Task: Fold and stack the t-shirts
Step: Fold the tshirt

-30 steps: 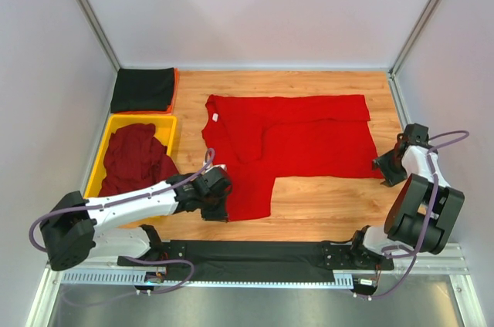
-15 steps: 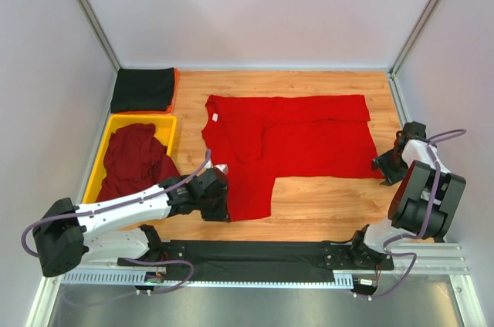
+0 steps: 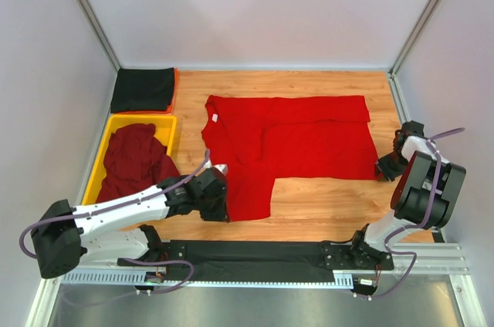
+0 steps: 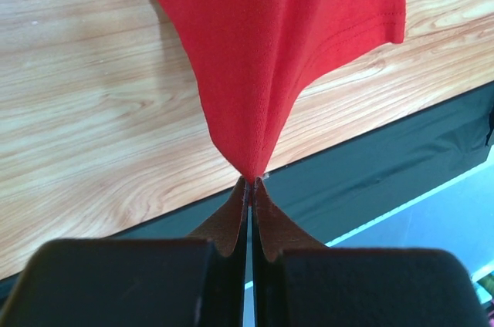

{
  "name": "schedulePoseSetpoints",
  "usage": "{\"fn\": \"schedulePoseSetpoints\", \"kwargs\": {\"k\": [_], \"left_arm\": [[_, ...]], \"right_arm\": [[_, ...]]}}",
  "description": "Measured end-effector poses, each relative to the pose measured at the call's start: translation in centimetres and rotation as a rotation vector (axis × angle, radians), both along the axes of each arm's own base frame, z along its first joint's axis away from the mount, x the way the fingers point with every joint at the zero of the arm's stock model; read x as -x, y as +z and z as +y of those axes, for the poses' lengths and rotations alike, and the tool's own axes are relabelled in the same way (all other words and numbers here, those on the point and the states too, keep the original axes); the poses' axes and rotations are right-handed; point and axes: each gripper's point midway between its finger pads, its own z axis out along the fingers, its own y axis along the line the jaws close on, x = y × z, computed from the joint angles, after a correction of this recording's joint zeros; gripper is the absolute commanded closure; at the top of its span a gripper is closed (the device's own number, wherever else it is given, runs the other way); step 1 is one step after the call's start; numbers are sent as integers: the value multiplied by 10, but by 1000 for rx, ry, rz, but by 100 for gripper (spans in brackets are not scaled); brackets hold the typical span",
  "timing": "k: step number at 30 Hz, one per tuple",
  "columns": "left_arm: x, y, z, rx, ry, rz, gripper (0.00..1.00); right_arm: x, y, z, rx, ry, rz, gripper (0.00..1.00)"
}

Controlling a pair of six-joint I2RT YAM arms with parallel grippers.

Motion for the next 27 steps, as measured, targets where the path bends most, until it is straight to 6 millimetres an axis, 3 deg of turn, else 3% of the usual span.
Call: {"fn": "schedulePoseSetpoints", "kwargs": {"k": [4,7,15,20,24,27], "left_arm": [[-1,5,8,-16,16,-20,100],[-4,14,12,-35,28,-34,100],[-3,38,17,-4,45,-63,100],[-6,54,16,-26,27,-70,100],[-25,78,-1,-44,4,-105,100],[-45,84,-4,-67,17,-117,100]], "right_arm": [[2,0,0,5,-1,10,100],[6,4,1,7,0,12,100],[9,46,2,63,26,-94,100],[21,41,11,46,47,-88,100],[20,35,13,24,71,-71,100],[14,34,13,6,88,-72,100]]}}
